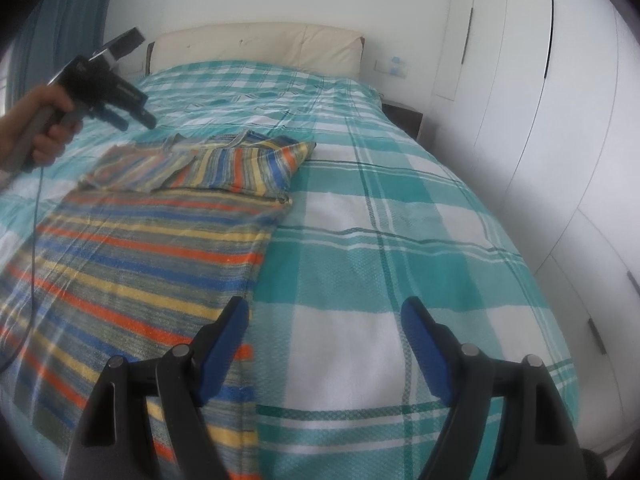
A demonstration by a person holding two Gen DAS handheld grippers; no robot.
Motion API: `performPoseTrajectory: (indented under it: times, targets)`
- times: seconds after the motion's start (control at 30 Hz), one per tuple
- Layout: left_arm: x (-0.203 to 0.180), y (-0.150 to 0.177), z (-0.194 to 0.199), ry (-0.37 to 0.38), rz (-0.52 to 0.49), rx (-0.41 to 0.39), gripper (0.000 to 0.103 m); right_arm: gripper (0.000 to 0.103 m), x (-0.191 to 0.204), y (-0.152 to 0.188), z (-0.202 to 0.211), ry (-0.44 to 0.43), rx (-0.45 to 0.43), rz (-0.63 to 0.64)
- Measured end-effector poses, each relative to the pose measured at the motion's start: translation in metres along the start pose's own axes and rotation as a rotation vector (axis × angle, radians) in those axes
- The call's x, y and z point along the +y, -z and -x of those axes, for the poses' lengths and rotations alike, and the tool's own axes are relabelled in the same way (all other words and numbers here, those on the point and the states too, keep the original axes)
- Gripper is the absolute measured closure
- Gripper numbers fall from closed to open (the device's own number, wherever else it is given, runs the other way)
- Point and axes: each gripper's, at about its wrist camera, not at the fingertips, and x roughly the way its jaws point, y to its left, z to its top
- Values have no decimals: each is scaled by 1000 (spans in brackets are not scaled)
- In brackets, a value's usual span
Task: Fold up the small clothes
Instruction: 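Grasp the other sleeve cuff with the left tool, fold it across the body, release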
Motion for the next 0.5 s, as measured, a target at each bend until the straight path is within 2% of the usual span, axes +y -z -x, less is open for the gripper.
performPoseTrajectory:
  times: [0.13, 0.2, 0.3, 0.33, 0.4, 0.5]
  targets:
    - [62, 26, -3, -66, 133, 15, 21, 25, -2, 1, -10, -34, 32, -35]
    - [79, 46, -14, -102, 137, 49, 19, 25, 1, 1, -12, -48, 39, -39]
    - [92, 76, -45, -273, 93, 121, 16, 25, 7, 2, -16, -60, 46, -31]
    - [99, 83, -47, -269, 118, 110, 12, 25, 8, 2, -17, -64, 51, -29]
    - [118, 93, -36, -244, 231, 64, 6, 25, 9, 3, -17, -64, 55, -25]
    - [134, 105, -16, -229, 316, 43, 6, 25, 6, 4, -11, -38, 31, -21]
